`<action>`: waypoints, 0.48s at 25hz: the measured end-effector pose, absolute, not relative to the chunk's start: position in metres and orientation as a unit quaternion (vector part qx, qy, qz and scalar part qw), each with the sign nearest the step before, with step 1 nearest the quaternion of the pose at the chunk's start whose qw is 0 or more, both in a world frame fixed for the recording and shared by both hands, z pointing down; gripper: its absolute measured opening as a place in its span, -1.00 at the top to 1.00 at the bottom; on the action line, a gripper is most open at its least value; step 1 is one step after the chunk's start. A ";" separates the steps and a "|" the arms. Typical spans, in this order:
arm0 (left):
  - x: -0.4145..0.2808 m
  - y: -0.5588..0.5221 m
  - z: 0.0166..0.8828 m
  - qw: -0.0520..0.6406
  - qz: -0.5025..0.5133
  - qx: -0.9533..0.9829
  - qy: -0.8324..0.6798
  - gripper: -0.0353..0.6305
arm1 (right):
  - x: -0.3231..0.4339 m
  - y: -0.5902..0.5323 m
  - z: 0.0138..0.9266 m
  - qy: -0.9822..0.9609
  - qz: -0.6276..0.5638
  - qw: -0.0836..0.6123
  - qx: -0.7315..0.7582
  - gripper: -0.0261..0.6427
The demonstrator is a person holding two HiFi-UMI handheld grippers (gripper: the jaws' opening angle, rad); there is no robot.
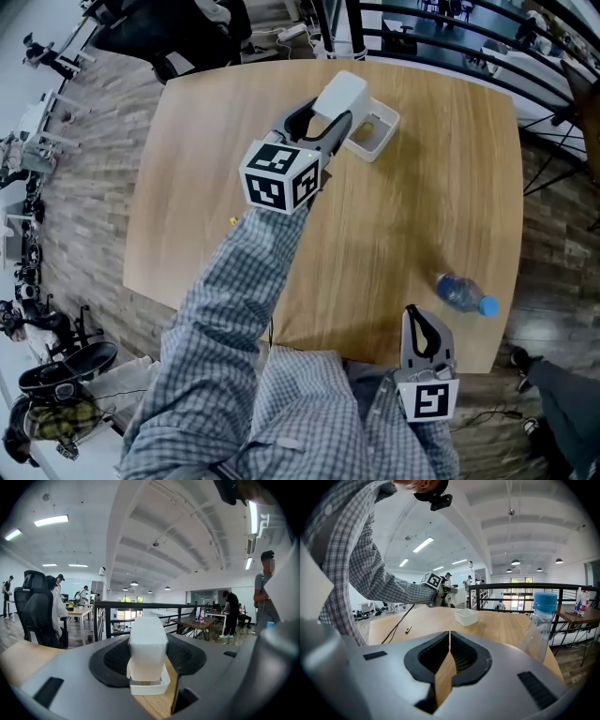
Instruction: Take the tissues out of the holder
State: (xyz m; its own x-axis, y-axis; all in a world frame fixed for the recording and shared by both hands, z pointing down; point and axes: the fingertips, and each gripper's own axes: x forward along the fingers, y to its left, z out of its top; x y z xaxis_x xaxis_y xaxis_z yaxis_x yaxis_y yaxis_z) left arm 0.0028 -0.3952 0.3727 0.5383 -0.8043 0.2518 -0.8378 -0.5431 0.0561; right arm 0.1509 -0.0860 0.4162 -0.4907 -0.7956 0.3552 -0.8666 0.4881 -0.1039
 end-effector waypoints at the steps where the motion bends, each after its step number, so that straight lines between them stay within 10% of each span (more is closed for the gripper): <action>1: 0.001 -0.391 0.367 0.082 0.095 0.873 -0.471 0.18 | 0.152 -0.086 0.414 -0.852 0.135 0.131 0.489 0.86; 12: -0.034 -0.336 0.309 0.050 0.074 0.877 -0.472 0.18 | 0.130 -0.097 0.384 -0.855 0.086 0.126 0.496 0.86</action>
State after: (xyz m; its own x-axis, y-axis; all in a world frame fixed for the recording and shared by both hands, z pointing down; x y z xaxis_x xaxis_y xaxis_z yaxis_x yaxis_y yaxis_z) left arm -0.0338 -0.3358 0.3095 0.5440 -0.8203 0.1767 -0.8351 -0.5497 0.0190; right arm 0.1303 -0.0970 0.3844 -0.4758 -0.8265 0.3007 -0.8698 0.4930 -0.0213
